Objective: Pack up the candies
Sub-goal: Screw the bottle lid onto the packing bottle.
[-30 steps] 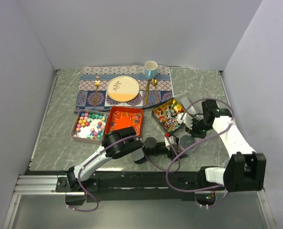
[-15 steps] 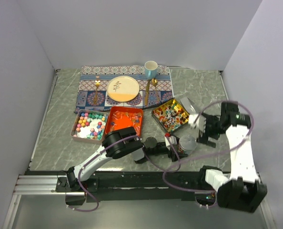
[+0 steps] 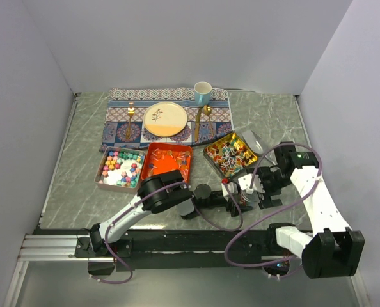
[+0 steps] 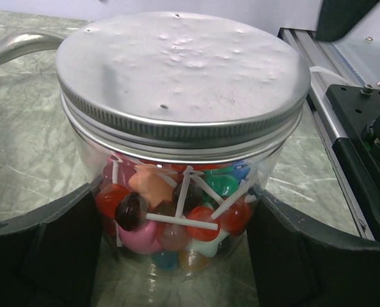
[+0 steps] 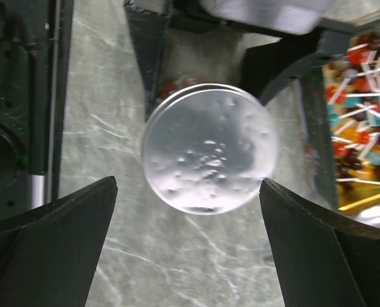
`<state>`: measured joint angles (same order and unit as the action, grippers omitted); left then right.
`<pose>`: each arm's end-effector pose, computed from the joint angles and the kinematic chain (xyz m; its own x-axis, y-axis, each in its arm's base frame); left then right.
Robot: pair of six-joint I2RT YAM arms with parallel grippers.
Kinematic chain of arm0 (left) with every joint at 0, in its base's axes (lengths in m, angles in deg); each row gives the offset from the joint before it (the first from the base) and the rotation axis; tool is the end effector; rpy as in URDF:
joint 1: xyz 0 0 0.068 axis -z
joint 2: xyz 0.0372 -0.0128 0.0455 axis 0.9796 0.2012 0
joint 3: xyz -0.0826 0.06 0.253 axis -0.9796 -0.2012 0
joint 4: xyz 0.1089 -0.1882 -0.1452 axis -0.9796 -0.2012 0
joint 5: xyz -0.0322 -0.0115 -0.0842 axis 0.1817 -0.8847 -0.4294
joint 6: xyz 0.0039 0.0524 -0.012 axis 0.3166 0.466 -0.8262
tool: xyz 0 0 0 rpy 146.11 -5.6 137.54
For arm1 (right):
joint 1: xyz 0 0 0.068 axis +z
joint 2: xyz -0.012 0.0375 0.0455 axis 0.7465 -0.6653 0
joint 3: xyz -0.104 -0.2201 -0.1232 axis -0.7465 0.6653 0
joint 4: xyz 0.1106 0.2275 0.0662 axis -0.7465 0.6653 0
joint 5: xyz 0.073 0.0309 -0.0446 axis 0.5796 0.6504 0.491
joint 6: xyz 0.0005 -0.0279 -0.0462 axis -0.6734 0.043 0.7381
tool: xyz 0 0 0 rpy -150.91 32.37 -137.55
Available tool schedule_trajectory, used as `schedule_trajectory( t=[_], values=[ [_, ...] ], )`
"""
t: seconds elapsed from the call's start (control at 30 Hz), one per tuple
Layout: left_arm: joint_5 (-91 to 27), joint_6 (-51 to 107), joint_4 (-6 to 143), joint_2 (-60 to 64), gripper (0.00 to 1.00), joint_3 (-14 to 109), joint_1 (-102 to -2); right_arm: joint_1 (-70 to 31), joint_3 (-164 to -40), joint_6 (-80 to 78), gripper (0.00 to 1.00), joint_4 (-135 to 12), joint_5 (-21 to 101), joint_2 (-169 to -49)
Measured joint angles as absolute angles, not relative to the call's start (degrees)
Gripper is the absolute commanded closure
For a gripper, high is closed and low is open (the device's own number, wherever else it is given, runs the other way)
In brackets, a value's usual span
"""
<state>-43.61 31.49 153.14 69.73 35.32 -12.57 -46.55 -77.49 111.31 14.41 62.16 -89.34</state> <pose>0.1637 -0.3941 0.0417 -0.1186 -0.0630 -0.9909 0.9900 0.0688 -0.1229 0.1511 0.0224 0.2557 0.3183 -0.8247 -0.4675 -0.9474 -0.2601 -0.1864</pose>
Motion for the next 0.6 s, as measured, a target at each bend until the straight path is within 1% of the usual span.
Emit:
schedule_trajectory(
  t=[0.2, 0.6],
  values=[
    [-43.5, 31.6, 153.1, 70.1, 0.99, 35.9, -12.5, -45.3, -78.8, 112.8, 0.00, 14.4, 62.4, -90.1],
    [-43.4, 31.5, 153.1, 70.1, 0.99, 36.0, -12.5, -42.2, -80.7, 113.5, 0.00, 14.4, 62.0, -97.3]
  ],
)
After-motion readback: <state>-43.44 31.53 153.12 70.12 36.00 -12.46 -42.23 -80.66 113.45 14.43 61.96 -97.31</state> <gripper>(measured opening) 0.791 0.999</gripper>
